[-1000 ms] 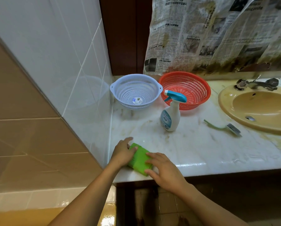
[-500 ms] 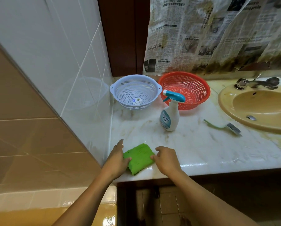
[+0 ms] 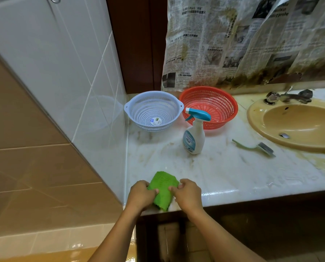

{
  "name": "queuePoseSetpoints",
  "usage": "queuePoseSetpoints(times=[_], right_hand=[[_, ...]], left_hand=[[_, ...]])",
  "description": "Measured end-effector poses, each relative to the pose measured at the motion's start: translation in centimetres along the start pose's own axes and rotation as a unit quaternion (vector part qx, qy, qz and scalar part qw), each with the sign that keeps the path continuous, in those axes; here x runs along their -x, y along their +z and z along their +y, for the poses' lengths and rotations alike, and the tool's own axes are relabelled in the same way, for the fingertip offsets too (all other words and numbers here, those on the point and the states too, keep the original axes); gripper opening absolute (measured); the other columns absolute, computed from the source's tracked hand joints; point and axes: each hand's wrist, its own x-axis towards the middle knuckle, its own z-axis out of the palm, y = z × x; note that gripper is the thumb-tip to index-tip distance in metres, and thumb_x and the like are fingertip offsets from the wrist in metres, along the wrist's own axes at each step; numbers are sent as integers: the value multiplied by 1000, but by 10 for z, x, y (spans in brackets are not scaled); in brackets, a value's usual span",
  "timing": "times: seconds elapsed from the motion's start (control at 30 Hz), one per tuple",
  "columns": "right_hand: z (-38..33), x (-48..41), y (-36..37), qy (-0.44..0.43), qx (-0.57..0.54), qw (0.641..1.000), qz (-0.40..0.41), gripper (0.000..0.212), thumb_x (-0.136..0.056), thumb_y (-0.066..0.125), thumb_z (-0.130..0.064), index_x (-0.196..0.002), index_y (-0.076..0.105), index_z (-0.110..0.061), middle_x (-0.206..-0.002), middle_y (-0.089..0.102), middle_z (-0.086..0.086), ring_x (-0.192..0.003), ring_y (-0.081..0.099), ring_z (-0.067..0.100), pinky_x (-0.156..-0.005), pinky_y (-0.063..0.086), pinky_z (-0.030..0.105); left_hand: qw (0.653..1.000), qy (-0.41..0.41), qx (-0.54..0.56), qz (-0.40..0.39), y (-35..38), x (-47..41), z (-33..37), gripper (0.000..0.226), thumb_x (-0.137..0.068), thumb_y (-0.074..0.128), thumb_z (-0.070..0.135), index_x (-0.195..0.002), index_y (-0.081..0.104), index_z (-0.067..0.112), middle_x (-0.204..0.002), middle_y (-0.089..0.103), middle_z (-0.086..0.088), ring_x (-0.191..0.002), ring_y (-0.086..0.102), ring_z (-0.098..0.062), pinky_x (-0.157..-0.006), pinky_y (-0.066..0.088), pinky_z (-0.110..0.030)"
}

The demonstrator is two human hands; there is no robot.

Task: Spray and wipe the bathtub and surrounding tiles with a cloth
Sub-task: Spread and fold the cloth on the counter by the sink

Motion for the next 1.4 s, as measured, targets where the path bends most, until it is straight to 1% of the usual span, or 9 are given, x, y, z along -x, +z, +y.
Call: queuePoseSetpoints(times=[0.1, 0.17, 0.27, 0.5, 0.67, 0.93, 1.07, 1.27, 1.4], right_hand=[[7, 2, 2, 24, -72, 997, -32, 17, -83, 81, -25, -87, 73, -11, -73, 74, 9, -68, 75, 28, -73, 62, 47], [5, 5, -5, 42, -148, 986, -65, 12, -89, 77, -18, -100, 73, -17, -84, 77, 12, -74, 76, 31, -74, 63, 48], [2, -1, -24, 51, -253, 960, -108, 33, -91, 74, -9, -111, 66, -35, -99, 77, 10, -85, 77, 31, -79, 62, 52], [-7, -21, -72, 21, -293, 943, -155, 39, -95, 67, -6, -125, 62, -31, -98, 78, 11, -88, 76, 25, -71, 62, 42], [0, -37, -119, 10, -357, 908, -218, 38, -94, 66, -2, -126, 61, -24, -106, 76, 19, -97, 74, 37, -76, 61, 45], [8, -62, -178, -80, -195, 974, -81, 29, -84, 79, -5, -110, 77, -16, -83, 79, -1, -78, 76, 15, -76, 63, 39], [-16, -65, -195, -161, -128, 977, -56, 28, -84, 79, -13, -106, 78, -31, -81, 77, -12, -77, 73, 5, -78, 62, 35], [-79, -66, -185, -275, -68, 958, -51, 20, -84, 79, -19, -102, 79, -28, -80, 76, -12, -76, 71, 4, -77, 59, 34], [-122, -71, -162, -318, -33, 946, -55, 27, -84, 79, -16, -108, 79, -27, -76, 71, -19, -78, 68, -6, -75, 52, 14]], left_hand=[[991, -34, 128, -12, 4, -5, 0, 13, -88, 77, 21, -90, 70, 11, -89, 74, -8, -90, 71, -27, -77, 54, -35], [974, -42, 221, -31, 7, -3, 4, 8, -90, 76, 13, -91, 71, 7, -92, 76, -15, -90, 73, -29, -82, 57, -40], [935, -63, 343, -62, 11, 4, 18, 8, -93, 72, 7, -99, 70, 1, -98, 76, -21, -82, 73, -27, -74, 59, -37], [882, -48, 462, -86, 30, 26, 63, 16, -98, 63, 4, -114, 61, 3, -98, 73, -16, -83, 68, -25, -66, 52, -33], [895, 0, 441, -74, 41, 37, 100, 20, -98, 64, 7, -117, 58, 7, -95, 76, -13, -76, 69, -22, -65, 48, -32], [951, 72, 297, 51, 70, 48, 159, 17, -92, 75, 16, -106, 74, 24, -88, 77, 5, -81, 71, -12, -60, 50, -22], [950, 110, 277, 93, 61, 47, 176, 18, -91, 75, 20, -104, 75, 33, -82, 76, 13, -74, 69, -2, -63, 48, -20], [940, 141, 273, 147, 7, 40, 184, 16, -93, 74, 25, -107, 74, 33, -74, 75, 7, -66, 69, -4, -62, 47, -22], [931, 135, 286, 180, -27, 18, 175, 16, -93, 75, 21, -106, 76, 30, -81, 77, 3, -74, 70, -9, -65, 52, -26]])
